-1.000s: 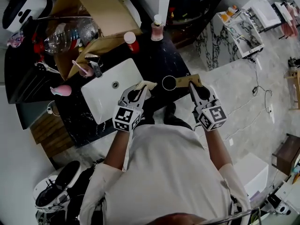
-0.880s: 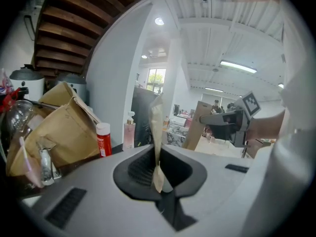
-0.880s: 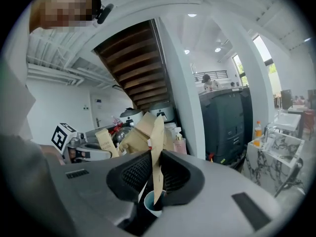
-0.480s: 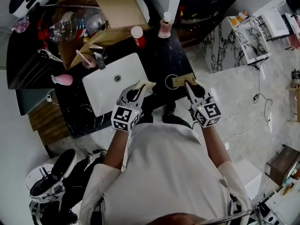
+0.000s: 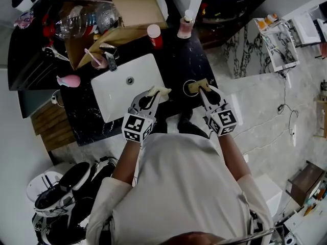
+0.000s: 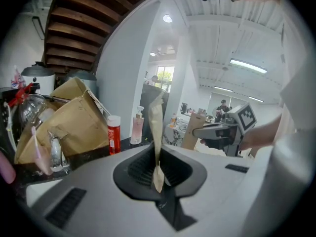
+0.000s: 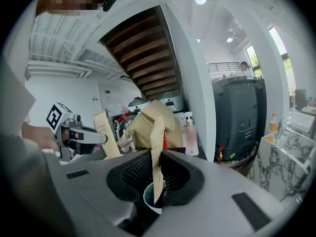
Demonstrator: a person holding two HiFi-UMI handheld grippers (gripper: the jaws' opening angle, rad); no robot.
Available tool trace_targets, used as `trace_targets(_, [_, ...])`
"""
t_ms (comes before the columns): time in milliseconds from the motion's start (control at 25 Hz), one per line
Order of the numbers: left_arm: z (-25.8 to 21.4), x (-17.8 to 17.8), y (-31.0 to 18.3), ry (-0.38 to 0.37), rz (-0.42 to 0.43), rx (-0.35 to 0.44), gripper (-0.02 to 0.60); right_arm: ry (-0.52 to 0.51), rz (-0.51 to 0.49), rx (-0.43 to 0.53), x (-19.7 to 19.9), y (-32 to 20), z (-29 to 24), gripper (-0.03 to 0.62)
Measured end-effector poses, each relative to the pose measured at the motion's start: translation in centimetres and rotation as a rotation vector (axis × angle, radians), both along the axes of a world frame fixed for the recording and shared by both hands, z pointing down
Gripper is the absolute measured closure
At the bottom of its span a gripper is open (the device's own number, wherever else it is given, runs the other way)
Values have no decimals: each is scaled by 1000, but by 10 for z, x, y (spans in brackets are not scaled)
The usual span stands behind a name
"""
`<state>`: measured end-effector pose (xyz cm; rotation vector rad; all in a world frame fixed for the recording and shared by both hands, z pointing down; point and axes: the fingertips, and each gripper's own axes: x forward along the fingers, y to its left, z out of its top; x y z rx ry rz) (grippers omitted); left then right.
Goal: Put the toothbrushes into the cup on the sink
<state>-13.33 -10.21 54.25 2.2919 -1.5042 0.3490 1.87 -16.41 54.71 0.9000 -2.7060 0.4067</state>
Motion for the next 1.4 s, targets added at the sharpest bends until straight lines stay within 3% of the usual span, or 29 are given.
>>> trace_targets(720, [0, 7, -1, 8, 0, -14, 552, 148, 8, -22, 1, -1, 62, 526])
trace_targets(1080, [2, 10, 0, 3, 1, -18, 552, 163, 26, -55, 4, -2, 79, 521])
trace_targets(1400, [0, 13, 1, 6, 11, -13, 552, 148, 40, -57, 8, -2, 74, 421])
